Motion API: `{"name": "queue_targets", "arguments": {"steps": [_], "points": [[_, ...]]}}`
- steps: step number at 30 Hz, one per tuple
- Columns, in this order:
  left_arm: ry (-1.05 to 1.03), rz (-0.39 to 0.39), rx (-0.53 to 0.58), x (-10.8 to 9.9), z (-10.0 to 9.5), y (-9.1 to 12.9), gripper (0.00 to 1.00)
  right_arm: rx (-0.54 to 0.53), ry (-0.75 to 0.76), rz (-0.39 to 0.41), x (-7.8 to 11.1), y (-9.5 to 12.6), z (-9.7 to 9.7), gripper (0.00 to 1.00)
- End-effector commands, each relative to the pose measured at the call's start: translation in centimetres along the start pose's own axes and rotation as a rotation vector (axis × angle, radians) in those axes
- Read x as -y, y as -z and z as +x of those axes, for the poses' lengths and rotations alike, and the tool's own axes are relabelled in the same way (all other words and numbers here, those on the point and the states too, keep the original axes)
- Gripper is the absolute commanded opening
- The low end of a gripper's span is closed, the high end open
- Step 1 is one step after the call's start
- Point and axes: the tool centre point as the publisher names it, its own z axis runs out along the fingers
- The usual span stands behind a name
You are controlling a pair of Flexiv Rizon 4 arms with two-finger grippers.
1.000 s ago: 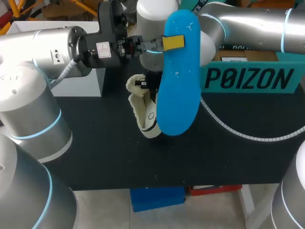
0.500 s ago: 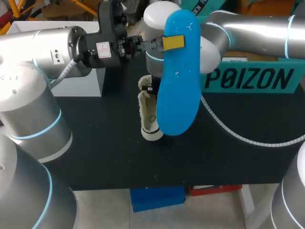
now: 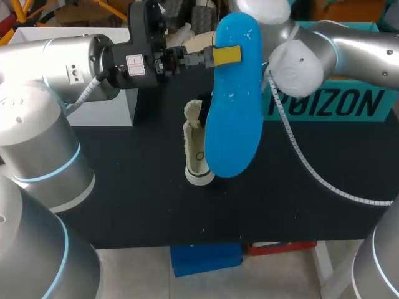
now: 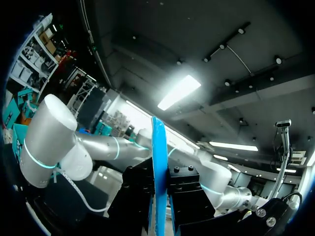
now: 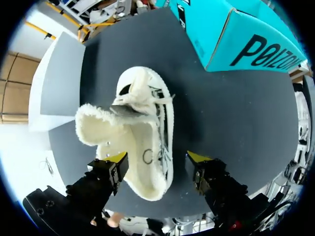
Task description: Take the shoe out of the shoebox, open the shoe tongue, remove and reinsert the insole, then place the shoe into the shoebox
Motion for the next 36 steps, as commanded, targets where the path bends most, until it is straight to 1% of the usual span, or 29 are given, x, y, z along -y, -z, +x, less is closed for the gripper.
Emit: {"name": "queue_targets", "arguments": {"steps": [1, 3, 22, 23, 24, 26, 28, 29, 32, 34, 36], "points": [[0.001, -0.001, 0.004, -0.1, 0.0, -0.1, 0.0, -0.512, 0.046, 0.045, 0.3, 3.6, -1.4, 1.0], [0.001, -0.001, 0.004, -0.1, 0.0, -0.1, 0.0, -0.6, 0.093, 0.056, 0.3, 5.0, -0.8, 1.0], [0.001, -0.001, 0.004, -0.1, 0.0, -0.1, 0.0, -0.6, 0.093, 0.056, 0.3, 5.0, -0.8, 1.0], [0.001, -0.001, 0.004, -0.1, 0.0, -0.1, 0.0, -0.629, 0.101, 0.049, 0.4, 5.3, -1.1, 1.0], [0.001, -0.001, 0.004, -0.1, 0.0, -0.1, 0.0, -0.634, 0.096, 0.036, 0.6, 5.6, -1.3, 1.0], [0.001, -0.001, 0.004, -0.1, 0.0, -0.1, 0.0, -0.716, 0.099, 0.014, 0.8, 6.2, -1.4, 1.0], [0.001, -0.001, 0.004, -0.1, 0.0, -0.1, 0.0, -0.754, 0.103, 0.003, 0.6, 6.6, -1.4, 1.0], [0.001, -0.001, 0.004, -0.1, 0.0, -0.1, 0.0, -0.788, 0.102, 0.0, 0.6, 6.9, -1.3, 1.0], [0.001, -0.001, 0.004, -0.1, 0.0, -0.1, 0.0, -0.827, 0.091, -0.01, 0.3, 7.5, -1.1, 1.0], [0.001, -0.001, 0.004, -0.1, 0.0, -0.1, 0.0, -0.894, 0.078, 0.002, 0.2, 7.9, -0.9, 1.0], [0.001, -0.001, 0.004, -0.1, 0.0, -0.1, 0.0, -0.93, 0.074, 0.006, 0.2, 8.3, -0.7, 1.0]]}}
